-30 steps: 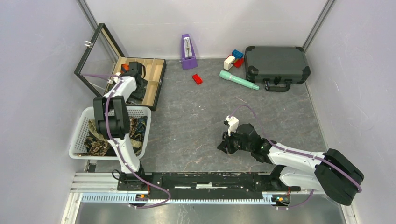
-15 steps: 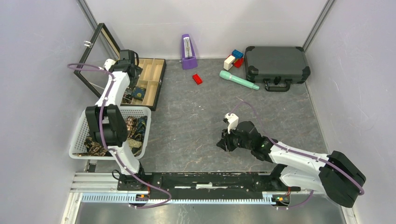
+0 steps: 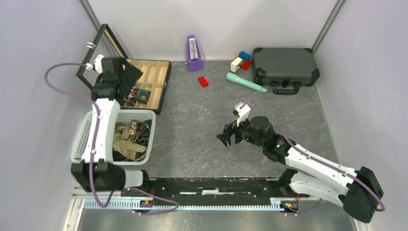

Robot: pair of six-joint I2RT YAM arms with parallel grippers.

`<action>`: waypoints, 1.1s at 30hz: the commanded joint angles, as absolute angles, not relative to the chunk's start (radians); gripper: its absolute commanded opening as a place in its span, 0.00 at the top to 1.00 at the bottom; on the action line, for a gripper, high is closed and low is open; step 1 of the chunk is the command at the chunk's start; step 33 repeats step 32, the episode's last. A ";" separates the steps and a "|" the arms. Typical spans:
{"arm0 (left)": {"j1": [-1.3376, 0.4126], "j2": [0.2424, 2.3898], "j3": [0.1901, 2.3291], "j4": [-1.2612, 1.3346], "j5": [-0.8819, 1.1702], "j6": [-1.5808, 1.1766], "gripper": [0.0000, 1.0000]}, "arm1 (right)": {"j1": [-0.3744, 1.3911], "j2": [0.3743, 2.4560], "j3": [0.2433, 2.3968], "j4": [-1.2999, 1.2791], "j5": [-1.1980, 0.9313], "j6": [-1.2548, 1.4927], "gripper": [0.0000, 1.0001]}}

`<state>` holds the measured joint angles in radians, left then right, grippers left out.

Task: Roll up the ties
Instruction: Reset both arms

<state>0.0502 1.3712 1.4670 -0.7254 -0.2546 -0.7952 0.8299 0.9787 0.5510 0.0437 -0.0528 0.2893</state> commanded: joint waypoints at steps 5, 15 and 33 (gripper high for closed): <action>0.055 0.991 1.171 -0.725 -0.013 -0.615 0.00 | 0.827 0.788 0.620 0.039 0.160 0.217 0.02; 0.054 0.644 0.898 -0.863 0.030 -0.596 0.00 | 0.827 0.574 0.520 0.068 0.256 0.180 0.02; 0.054 0.461 0.777 -0.853 -0.090 -0.575 0.00 | 0.826 0.624 0.555 0.030 0.265 0.200 0.02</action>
